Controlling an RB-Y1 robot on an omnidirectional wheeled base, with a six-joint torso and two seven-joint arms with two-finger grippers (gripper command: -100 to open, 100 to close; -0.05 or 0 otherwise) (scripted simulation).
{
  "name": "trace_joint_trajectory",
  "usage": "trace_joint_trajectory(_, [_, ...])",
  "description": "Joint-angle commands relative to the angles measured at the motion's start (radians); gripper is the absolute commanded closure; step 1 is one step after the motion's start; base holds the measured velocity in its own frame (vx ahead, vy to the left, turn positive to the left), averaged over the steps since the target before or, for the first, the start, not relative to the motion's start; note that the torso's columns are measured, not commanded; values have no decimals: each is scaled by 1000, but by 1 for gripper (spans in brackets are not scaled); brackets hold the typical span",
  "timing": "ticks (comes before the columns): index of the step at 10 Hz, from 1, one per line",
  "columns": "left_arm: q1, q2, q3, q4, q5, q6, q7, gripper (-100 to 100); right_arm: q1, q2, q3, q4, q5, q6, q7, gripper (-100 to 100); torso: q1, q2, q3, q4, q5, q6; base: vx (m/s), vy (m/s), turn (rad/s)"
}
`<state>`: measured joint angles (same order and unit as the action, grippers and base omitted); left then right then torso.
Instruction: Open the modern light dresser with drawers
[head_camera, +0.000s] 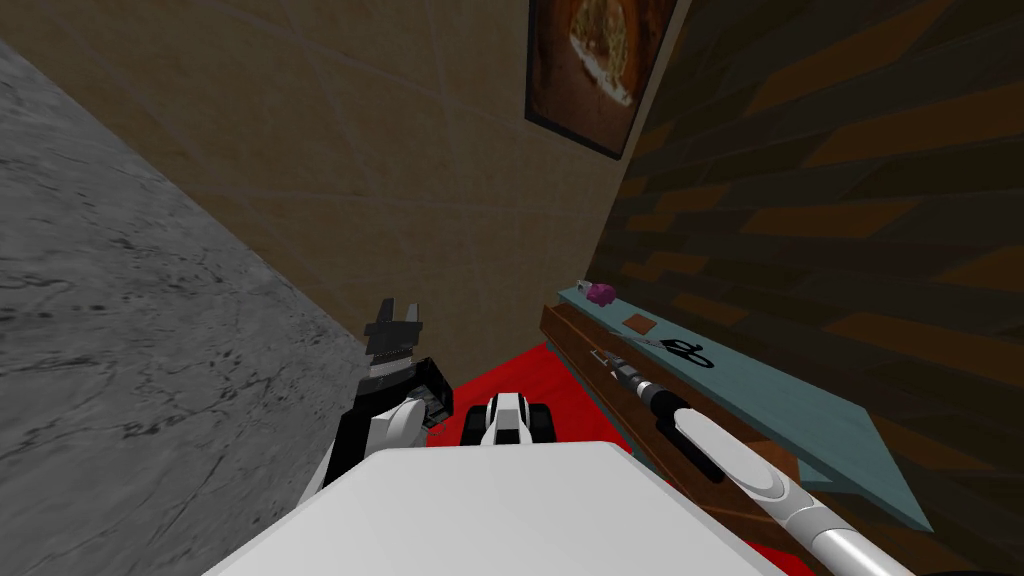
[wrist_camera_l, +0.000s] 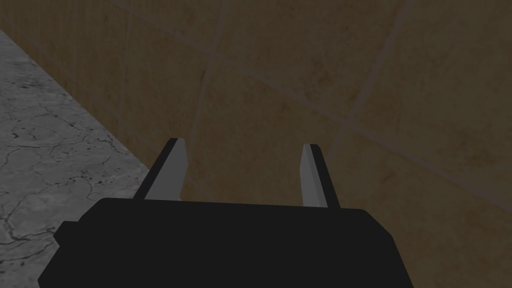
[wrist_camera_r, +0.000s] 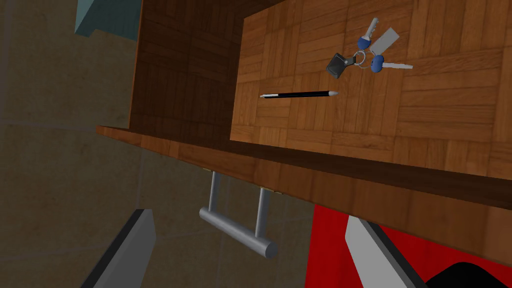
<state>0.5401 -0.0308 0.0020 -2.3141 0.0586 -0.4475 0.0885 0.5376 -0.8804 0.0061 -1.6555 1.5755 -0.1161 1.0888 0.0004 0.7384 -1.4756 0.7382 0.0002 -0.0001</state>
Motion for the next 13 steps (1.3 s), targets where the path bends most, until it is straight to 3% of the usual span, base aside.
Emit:
trace_joint_trajectory(1, [0, 0, 0, 0, 0, 0, 0, 0, -2, -3, -2, -4, 46, -5, -52, -100, -1, 0, 0, 0, 0, 0, 0, 0, 0])
trace_joint_trajectory(6, [0, 0, 0, 0, 0, 0, 0, 0, 13, -97, -66, -43, 9, -65, -98, -100, 0, -1, -1, 0, 0, 0, 2, 51, -54])
trace_joint_trajectory(8, [0, 0, 0, 0, 0, 0, 0, 0, 16, -94, -60, -44, 12, -63, -92, -100, -1, 0, 0, 1, 1, 0, 2, 23, -11])
trace_joint_trajectory(9, [0, 0, 0, 0, 0, 0, 0, 0, 17, -96, -59, -46, 17, -62, -104, 0, -2, 0, 0, 0, 0, 0, 0, 0, 0])
trace_joint_trajectory(13, [0, 0, 0, 0, 0, 0, 0, 0, 17, -96, -59, -46, 16, -62, -103, 0, 0, 0, 0, 0, 0, 0, 0, 0, 0])
